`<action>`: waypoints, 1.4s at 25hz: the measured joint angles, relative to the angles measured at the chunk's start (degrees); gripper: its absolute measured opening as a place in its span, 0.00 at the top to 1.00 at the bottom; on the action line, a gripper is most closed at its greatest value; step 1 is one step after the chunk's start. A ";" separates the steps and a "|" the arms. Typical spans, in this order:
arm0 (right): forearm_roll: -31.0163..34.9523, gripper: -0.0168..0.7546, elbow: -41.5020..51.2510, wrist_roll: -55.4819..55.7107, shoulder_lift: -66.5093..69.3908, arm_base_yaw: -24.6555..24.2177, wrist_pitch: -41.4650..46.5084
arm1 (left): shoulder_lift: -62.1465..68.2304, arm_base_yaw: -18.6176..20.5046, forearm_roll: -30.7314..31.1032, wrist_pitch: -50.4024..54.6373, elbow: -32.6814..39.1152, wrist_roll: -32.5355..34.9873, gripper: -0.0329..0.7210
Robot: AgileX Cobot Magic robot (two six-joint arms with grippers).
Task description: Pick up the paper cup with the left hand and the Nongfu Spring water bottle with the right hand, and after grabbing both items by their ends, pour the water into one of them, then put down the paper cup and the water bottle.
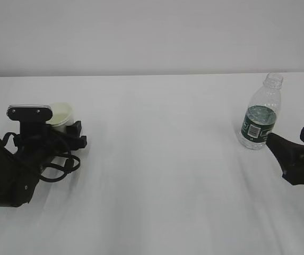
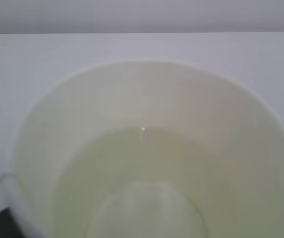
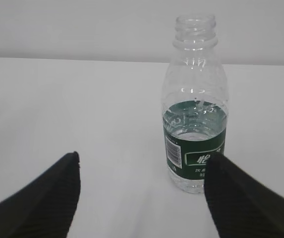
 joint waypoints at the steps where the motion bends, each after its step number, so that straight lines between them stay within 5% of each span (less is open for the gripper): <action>1: 0.00 0.21 0.00 0.00 0.00 0.00 0.00 | 0.00 0.00 0.00 -0.16 0.00 0.00 0.25; 35: -0.34 0.21 0.00 0.00 0.00 0.00 0.00 | -2.37 0.00 1.21 -0.67 4.35 -0.12 0.17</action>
